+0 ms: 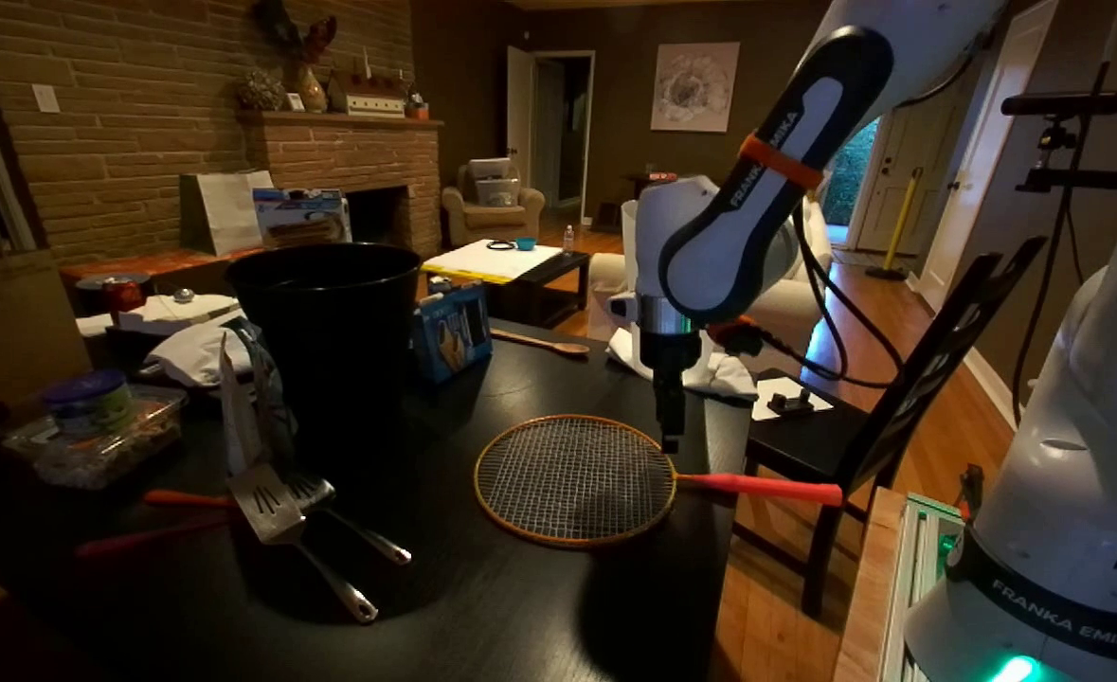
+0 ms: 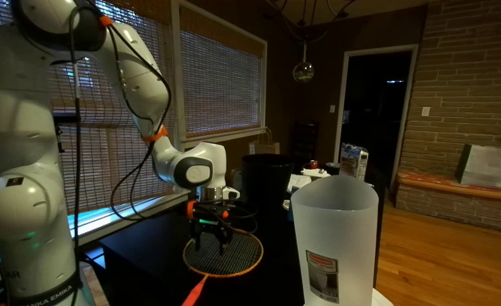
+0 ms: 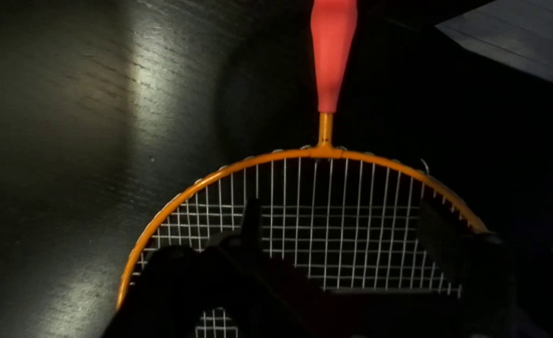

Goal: Pick up the racket and place the packet on the racket in the bin.

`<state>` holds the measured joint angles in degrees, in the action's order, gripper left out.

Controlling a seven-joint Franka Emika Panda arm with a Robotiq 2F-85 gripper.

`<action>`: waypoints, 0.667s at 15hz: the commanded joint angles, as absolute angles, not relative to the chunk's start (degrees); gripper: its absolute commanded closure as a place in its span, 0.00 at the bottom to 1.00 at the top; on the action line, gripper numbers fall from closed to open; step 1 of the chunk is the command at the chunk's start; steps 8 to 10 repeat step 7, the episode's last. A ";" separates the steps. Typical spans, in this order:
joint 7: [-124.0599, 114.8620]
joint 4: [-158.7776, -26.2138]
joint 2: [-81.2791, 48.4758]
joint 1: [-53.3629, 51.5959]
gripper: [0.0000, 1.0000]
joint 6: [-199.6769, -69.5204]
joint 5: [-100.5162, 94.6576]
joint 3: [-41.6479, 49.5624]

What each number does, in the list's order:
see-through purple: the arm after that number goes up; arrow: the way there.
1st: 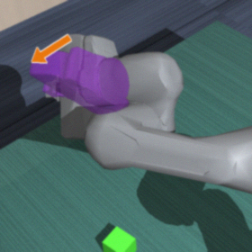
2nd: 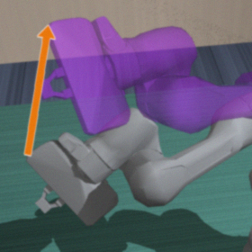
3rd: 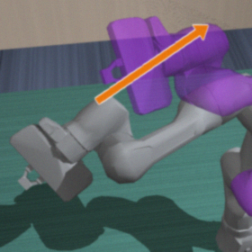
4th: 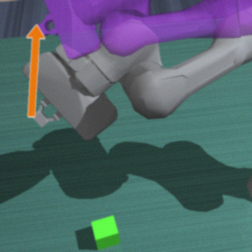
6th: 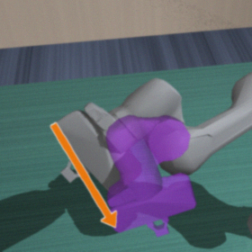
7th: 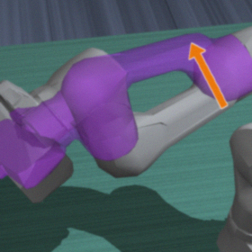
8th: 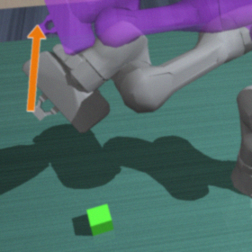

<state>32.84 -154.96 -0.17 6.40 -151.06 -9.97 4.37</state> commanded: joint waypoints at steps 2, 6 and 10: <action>32.03 -151.91 8.72 4.99 0.00 -137.98 -8.07 4.74; 32.08 -151.13 8.75 4.50 0.00 -137.39 -8.43 5.32; 32.08 -151.12 8.94 4.40 0.00 -137.19 -8.33 5.34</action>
